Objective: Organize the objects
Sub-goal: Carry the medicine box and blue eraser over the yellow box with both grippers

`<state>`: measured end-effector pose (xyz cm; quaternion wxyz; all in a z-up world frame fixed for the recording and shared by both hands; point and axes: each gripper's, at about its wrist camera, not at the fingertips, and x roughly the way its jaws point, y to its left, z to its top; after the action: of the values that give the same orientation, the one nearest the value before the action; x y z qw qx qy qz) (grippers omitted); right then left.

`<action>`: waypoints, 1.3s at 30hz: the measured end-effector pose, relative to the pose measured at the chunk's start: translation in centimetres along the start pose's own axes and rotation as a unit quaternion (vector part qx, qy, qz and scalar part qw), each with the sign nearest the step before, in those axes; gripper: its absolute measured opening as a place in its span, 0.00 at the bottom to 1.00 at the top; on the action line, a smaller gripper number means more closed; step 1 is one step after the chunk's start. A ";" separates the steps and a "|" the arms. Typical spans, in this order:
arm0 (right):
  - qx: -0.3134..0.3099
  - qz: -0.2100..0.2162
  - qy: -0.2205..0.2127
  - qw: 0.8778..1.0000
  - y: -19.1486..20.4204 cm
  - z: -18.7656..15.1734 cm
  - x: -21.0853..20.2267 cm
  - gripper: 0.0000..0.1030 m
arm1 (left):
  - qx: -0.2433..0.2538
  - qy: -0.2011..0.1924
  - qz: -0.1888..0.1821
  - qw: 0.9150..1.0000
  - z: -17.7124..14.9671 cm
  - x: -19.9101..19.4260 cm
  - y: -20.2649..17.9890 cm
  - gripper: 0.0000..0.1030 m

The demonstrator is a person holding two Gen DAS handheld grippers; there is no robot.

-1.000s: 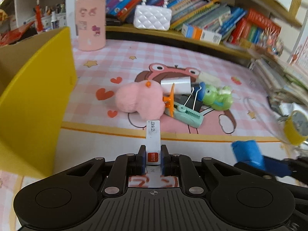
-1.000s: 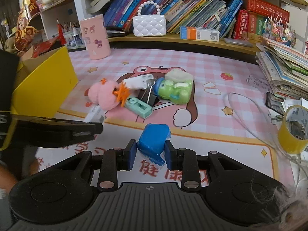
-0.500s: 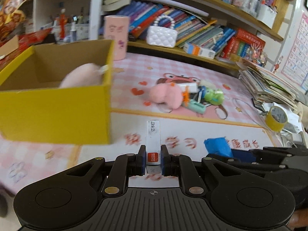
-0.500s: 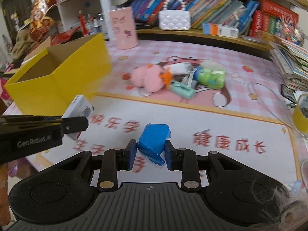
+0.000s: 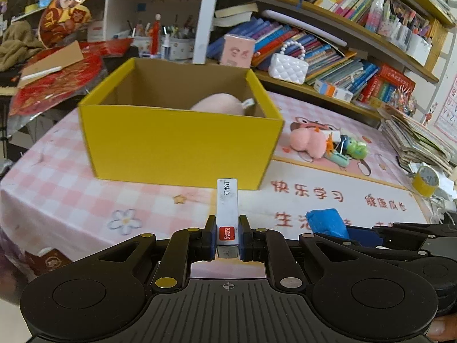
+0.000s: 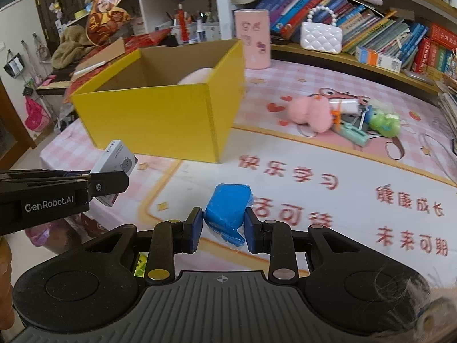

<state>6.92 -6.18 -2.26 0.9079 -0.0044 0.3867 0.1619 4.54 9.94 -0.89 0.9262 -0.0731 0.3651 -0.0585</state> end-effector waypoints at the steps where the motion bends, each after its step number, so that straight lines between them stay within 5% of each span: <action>1: 0.000 0.001 -0.001 1.000 0.6 -0.2 -0.1 0.27 | 0.002 0.000 0.000 1.000 -0.2 -0.3 0.4 0.12; 24: -0.004 0.011 -0.030 0.999 10.3 -1.6 -0.5 0.27 | 0.020 -0.041 0.013 0.999 -1.7 -6.1 7.8 0.12; 39: -0.004 -0.006 -0.078 0.997 9.3 3.3 -0.3 0.27 | 0.025 -0.110 0.001 0.994 3.9 -5.2 7.6 0.12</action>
<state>6.27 2.96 1.39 0.9362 0.0021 0.3141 0.1578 3.85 18.64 4.02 0.9624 -0.0555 0.2596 -0.0578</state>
